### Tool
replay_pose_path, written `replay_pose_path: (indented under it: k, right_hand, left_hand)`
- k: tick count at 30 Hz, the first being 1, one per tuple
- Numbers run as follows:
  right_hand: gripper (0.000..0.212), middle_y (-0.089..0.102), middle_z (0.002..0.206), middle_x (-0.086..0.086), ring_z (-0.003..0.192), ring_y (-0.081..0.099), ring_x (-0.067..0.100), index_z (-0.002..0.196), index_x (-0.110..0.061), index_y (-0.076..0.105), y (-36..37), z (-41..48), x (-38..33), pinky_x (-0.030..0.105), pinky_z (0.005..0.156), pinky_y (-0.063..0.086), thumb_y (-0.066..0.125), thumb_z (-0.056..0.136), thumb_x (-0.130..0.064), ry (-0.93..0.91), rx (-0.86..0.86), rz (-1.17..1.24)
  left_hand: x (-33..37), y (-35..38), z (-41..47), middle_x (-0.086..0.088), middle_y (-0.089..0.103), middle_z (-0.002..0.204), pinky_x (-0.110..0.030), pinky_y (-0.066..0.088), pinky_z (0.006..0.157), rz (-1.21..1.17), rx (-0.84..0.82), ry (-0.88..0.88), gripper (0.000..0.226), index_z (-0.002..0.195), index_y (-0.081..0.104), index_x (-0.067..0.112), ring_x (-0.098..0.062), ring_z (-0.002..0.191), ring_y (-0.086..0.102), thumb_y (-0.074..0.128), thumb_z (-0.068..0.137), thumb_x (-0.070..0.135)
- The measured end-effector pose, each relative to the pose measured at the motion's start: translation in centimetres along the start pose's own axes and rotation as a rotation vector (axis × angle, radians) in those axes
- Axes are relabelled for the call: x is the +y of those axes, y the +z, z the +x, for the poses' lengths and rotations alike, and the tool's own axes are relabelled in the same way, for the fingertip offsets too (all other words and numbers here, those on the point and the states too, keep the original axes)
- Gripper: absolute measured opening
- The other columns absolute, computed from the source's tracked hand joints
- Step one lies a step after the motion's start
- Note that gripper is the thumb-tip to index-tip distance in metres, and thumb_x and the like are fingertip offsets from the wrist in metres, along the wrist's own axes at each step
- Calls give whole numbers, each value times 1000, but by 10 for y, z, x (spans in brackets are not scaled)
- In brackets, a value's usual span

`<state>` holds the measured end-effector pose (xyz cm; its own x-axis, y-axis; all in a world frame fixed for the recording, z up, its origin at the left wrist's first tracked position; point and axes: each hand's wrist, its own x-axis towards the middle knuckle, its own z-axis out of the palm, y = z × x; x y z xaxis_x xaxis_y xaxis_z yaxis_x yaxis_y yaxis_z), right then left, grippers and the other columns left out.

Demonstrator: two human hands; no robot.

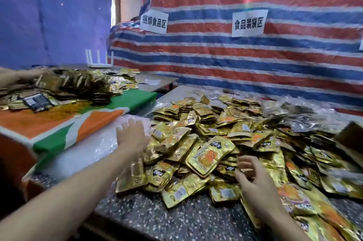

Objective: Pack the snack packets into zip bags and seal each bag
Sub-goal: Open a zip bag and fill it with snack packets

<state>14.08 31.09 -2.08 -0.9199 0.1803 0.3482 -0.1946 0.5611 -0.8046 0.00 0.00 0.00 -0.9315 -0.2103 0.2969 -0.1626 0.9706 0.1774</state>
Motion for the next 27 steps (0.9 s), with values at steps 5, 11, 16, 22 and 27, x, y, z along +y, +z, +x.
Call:
replay_pose_path:
  k: [5,11,16,22,27]
  right_hand:
    - [16,70,85,-15,78,65,-4,93,-43,62,9,-3,14,17,66,48,71,91,-30,-20,-26,-68]
    - [28,69,85,-7,71,65,9,93,-39,68,0,-1,16,22,58,53,68,91,-11,-116,242,307]
    - [12,61,79,5,67,58,21,93,-29,63,-7,-7,8,20,57,52,64,89,-18,-315,469,472]
    - [20,58,68,6,58,48,23,72,-20,65,-34,12,-23,28,46,42,63,89,-31,-82,192,707]
    - [45,62,74,8,64,57,22,70,-21,70,-66,43,-63,31,55,44,70,73,-65,15,-77,721]
  left_hand:
    - [-26,11,16,-8,66,108,-31,39,72,7,-80,-92,17,102,62,15,-29,96,61,50,94,24]
    - [-34,-29,25,-20,67,94,-43,52,81,-452,123,-199,31,89,70,11,-40,91,64,47,100,28]
    - [2,-57,-1,-18,68,86,-38,43,63,-756,278,49,21,92,67,3,-35,80,61,56,99,20]
    - [86,-77,-59,5,65,94,-15,47,63,-1031,204,435,11,101,65,8,2,78,58,55,101,10]
    - [142,-78,-94,19,66,108,-19,54,72,-1165,121,774,13,111,62,27,-6,95,64,54,101,24]
